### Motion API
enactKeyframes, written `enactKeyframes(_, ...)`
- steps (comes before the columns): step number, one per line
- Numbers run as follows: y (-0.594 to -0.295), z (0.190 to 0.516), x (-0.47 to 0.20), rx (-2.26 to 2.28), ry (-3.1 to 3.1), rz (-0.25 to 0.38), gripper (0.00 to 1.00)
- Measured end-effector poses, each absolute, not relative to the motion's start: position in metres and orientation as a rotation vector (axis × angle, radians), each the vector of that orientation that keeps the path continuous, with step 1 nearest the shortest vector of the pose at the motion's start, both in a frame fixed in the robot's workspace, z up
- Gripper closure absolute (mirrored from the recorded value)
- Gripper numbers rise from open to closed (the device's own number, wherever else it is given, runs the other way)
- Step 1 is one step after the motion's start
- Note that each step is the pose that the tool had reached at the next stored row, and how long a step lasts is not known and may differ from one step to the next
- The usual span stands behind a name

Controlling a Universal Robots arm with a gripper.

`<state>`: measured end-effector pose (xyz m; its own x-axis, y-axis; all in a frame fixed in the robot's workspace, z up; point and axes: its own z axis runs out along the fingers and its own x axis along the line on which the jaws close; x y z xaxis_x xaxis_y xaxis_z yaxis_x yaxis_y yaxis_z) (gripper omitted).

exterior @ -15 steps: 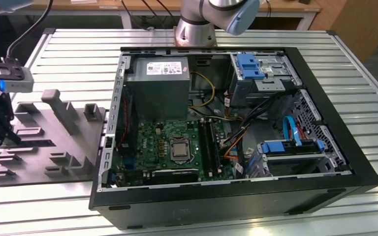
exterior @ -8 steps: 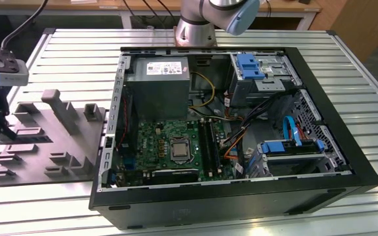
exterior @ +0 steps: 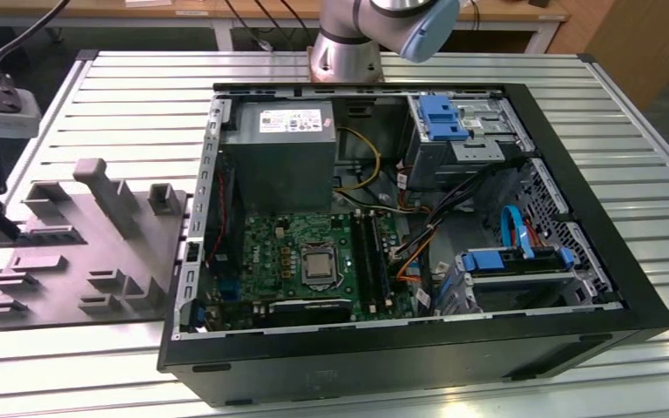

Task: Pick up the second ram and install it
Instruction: 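Pick up the second ram and move it above second insertion slot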

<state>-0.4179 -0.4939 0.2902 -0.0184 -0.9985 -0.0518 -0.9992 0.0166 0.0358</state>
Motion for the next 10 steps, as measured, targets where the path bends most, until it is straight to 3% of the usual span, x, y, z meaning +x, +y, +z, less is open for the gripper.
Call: enactKeyframes(10, -0.494, 0.31, -0.418, -2.189, 2.227, 0.105, 0.89)
